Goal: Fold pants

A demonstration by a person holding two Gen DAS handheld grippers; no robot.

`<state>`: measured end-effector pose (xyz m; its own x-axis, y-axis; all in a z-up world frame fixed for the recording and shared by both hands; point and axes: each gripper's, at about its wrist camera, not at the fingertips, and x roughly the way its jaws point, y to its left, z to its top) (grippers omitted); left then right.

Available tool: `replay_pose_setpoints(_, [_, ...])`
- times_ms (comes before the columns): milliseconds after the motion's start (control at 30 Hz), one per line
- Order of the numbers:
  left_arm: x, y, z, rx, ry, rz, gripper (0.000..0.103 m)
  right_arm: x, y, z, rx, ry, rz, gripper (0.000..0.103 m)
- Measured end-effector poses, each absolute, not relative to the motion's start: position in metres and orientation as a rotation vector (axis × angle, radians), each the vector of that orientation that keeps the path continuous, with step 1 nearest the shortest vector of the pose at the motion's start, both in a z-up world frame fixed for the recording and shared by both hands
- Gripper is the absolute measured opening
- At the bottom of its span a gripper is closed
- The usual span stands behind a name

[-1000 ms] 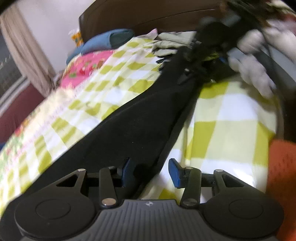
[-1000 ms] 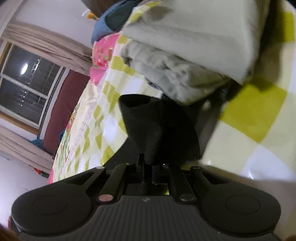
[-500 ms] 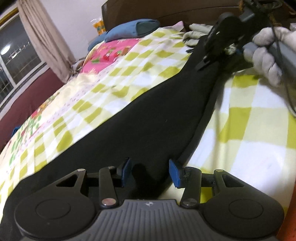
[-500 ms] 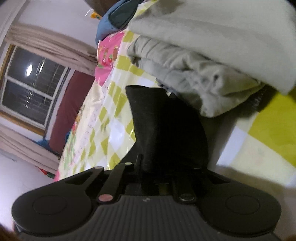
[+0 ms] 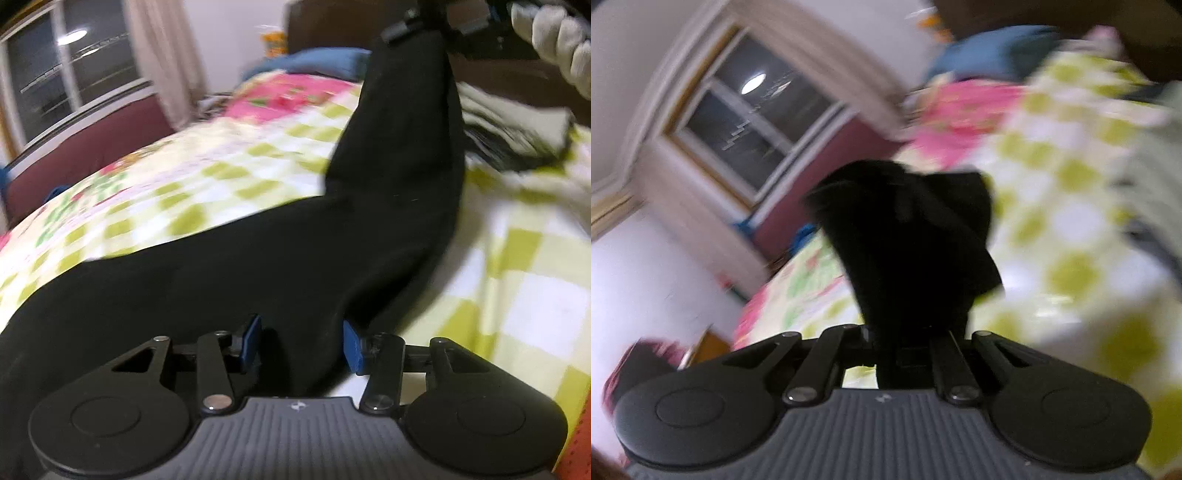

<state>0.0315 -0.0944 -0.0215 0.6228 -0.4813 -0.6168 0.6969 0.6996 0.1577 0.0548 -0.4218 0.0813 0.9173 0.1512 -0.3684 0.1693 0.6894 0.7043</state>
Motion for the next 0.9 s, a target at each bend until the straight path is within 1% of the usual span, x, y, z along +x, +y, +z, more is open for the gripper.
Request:
replay_pose_setpoints(67, [0.037, -0.069, -0.016, 0.351, 0.563, -0.656, 0.063, 0.077, -0.382, 0.097, 0.75, 0.441, 0.075, 0.009])
replay_pose_setpoints(167, [0.046, -0.032, -0.012, 0.299, 0.542, -0.548, 0.063, 0.108, -0.321, 0.105, 0.67, 0.502, 0.19, 0.009])
replay_pose_setpoints(267, [0.055, 0.005, -0.012, 0.293, 0.552, -0.41, 0.063, 0.132, -0.255, 0.095, 0.598, 0.594, 0.307, 0.009])
replay_pose_setpoints(333, [0.063, 0.036, -0.014, 0.248, 0.583, -0.323, 0.063, 0.142, -0.205, 0.08, 0.541, 0.677, 0.39, 0.009])
replay_pose_setpoints(433, [0.067, 0.08, -0.017, 0.157, 0.619, -0.256, 0.063, 0.154, -0.136, 0.059, 0.443, 0.736, 0.475, 0.009])
replay_pose_setpoints(633, [0.056, 0.114, -0.009, 0.104, 0.591, -0.218, 0.063, 0.174, -0.049, 0.027, 0.319, 0.798, 0.512, 0.009])
replay_pose_setpoints(900, [0.062, 0.142, -0.011, 0.043, 0.573, -0.153, 0.063, 0.186, 0.009, 0.037, 0.183, 0.734, 0.539, 0.01])
